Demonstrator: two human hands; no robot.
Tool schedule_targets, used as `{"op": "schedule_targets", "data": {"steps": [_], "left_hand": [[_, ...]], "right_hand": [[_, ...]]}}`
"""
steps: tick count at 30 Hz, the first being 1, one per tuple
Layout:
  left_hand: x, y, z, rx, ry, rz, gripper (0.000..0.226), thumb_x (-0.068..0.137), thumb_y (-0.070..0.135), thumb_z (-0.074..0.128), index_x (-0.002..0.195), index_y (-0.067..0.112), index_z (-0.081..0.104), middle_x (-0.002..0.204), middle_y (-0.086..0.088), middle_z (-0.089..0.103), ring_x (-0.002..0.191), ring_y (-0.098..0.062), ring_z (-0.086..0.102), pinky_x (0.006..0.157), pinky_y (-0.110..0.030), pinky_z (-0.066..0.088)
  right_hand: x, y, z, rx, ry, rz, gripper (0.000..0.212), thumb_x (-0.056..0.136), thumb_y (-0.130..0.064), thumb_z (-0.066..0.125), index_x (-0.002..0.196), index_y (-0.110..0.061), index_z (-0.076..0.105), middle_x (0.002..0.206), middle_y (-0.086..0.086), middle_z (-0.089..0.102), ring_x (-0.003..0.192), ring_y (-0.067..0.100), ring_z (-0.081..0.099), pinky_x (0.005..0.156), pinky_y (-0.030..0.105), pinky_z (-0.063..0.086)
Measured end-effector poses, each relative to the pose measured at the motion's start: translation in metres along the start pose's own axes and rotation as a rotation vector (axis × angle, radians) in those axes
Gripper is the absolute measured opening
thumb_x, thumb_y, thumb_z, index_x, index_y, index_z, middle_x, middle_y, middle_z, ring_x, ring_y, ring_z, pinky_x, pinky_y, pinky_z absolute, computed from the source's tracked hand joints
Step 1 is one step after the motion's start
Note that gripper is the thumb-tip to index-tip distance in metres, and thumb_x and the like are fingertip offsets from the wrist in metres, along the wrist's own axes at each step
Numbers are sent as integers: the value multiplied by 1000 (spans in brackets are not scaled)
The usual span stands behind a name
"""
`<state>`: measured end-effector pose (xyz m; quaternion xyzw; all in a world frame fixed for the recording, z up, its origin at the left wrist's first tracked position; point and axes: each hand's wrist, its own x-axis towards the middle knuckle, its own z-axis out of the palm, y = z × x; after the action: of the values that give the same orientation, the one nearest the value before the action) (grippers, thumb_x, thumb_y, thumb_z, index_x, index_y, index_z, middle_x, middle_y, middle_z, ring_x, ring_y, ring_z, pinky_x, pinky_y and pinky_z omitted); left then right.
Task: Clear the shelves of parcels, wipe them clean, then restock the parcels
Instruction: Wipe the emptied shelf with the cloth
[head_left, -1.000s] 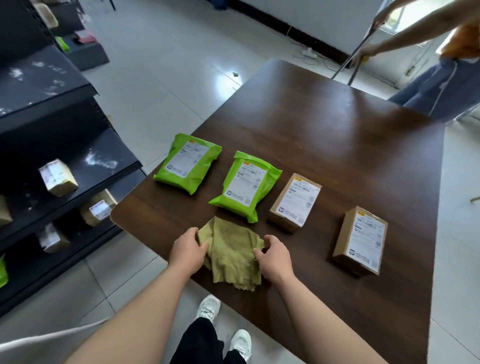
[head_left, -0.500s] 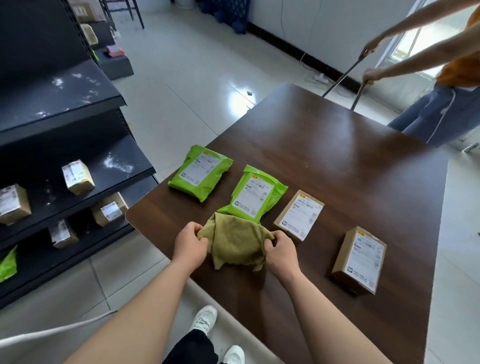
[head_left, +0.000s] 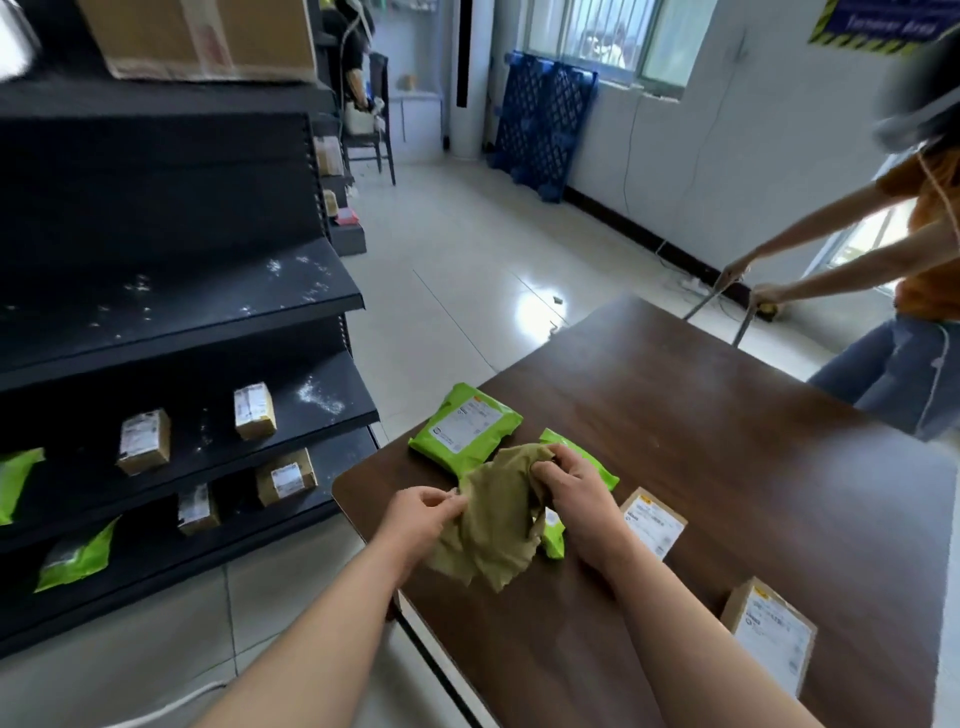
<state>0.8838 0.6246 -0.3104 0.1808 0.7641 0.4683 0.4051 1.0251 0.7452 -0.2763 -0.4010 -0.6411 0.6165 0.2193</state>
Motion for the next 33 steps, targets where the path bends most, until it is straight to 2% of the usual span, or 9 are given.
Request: {"op": "schedule_targets", "data": {"steps": [3, 8, 13, 16, 19, 23, 25, 28, 33], "left_hand": [[-1, 10, -24, -108, 39, 9, 12, 86, 20, 70, 90, 9, 71, 86, -8, 72, 75, -17, 65, 67, -28, 53], [2, 23, -86, -335, 163, 51, 15, 89, 20, 55, 77, 12, 56, 73, -8, 55, 70, -22, 49, 64, -32, 39], [-2, 25, -167, -568, 139, 68, 19, 94, 11, 44, 75, 17, 44, 67, -5, 48, 64, -22, 49, 60, -33, 43], [-13, 24, -225, -575, 215, 99, 16, 91, 0, 47, 84, 14, 48, 76, -7, 51, 66, -18, 50, 58, -31, 43], [-28, 20, -285, -567, 274, 104, 31, 87, -11, 44, 103, 14, 52, 83, -10, 56, 67, -19, 53, 59, -32, 44], [-54, 11, -365, -560, 182, 100, 50, 83, -17, 32, 111, 11, 63, 89, -13, 66, 72, -20, 63, 60, -29, 55], [-65, 4, -401, -539, 162, 100, 39, 86, -13, 39, 106, 4, 68, 97, -15, 71, 83, -19, 67, 69, -30, 57], [-78, -14, -459, -377, 293, 116, 15, 84, 1, 67, 98, 5, 71, 101, -13, 72, 94, -23, 68, 84, -35, 56], [-91, -46, -538, 211, 498, 101, 23, 73, 10, 81, 91, 21, 73, 83, 4, 64, 76, -11, 59, 65, -22, 49]], "right_hand": [[9, -22, 10, 53, -28, -9, 17, 89, 1, 49, 83, -8, 61, 65, 0, 57, 62, 13, 52, 62, 29, 44], [27, -45, 42, 35, -17, 11, 15, 86, 0, 53, 81, -10, 62, 62, 3, 54, 56, 18, 49, 54, 30, 40], [40, -70, 113, 51, -138, 36, 24, 85, 6, 52, 88, -14, 64, 72, 4, 57, 70, 22, 50, 68, 36, 42], [43, -89, 168, -46, -244, 7, 29, 83, 8, 52, 93, -15, 67, 78, 7, 62, 72, 22, 55, 67, 38, 47], [45, -110, 223, -212, -334, -88, 31, 81, 10, 54, 95, -13, 70, 85, 10, 65, 79, 22, 59, 82, 44, 53], [43, -131, 306, -438, -380, -230, 28, 80, 3, 56, 71, -22, 65, 66, -2, 59, 67, 16, 56, 64, 27, 51], [39, -138, 343, -435, -437, -234, 25, 83, 1, 52, 74, -20, 62, 69, 0, 58, 69, 17, 56, 66, 32, 53], [33, -150, 405, -407, -512, -285, 20, 85, 2, 49, 82, -14, 61, 74, 0, 58, 70, 14, 53, 66, 32, 49], [25, -164, 486, -325, -606, -329, 21, 88, 0, 53, 87, -17, 65, 75, -2, 63, 67, 12, 55, 61, 29, 47]]}}
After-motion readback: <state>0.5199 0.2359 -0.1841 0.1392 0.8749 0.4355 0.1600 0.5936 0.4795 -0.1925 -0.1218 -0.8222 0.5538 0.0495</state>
